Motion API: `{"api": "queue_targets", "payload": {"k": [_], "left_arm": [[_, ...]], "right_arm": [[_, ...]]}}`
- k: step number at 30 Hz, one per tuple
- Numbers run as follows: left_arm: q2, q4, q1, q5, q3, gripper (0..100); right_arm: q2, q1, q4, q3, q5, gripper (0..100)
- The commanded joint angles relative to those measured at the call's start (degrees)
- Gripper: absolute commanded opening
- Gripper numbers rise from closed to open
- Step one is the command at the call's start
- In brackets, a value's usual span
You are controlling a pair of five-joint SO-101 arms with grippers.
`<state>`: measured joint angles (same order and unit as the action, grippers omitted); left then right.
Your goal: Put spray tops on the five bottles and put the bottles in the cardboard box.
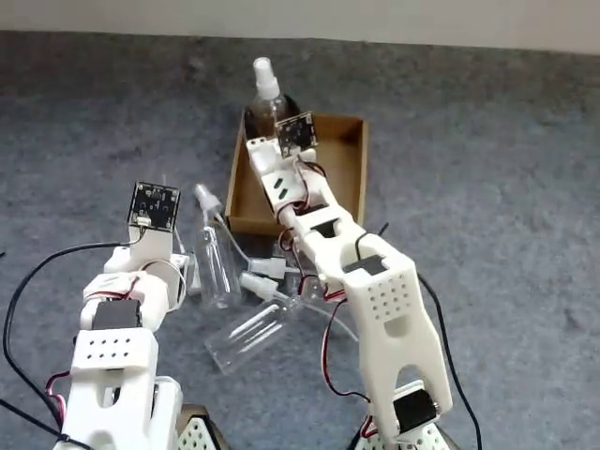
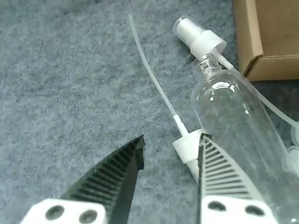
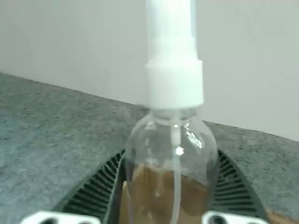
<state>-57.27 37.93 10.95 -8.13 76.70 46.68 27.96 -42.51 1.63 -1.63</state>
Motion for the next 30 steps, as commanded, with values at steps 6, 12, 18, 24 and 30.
{"api": "queue_targets", "payload": {"k": [6,12,18,24,30], "left_arm": [[-1.27,-1.49,-0.13,-0.35,-0.31,15],[-1.27,-1.49,-0.13,-0.35,-0.31,15],[-1.27,-1.49,-0.13,-0.35,-0.31,15],[-1.27,-1.49,-0.13,-0.35,-0.31,15],[-1.27,-1.49,-0.13,-0.35,-0.31,15]], "right_arm": [[-1.89,-0.22,6.37,-3.91,-0.44,32.2],[-2.33,0.13,6.02,-4.00,-0.62,32.2],[-2.33,0.04,6.64,-8.48,-0.70,32.2],[-2.42,0.04,12.09,-14.11,-0.70,32.2],[-5.93,-0.13,19.56,-20.09,-0.62,32.1]]}}
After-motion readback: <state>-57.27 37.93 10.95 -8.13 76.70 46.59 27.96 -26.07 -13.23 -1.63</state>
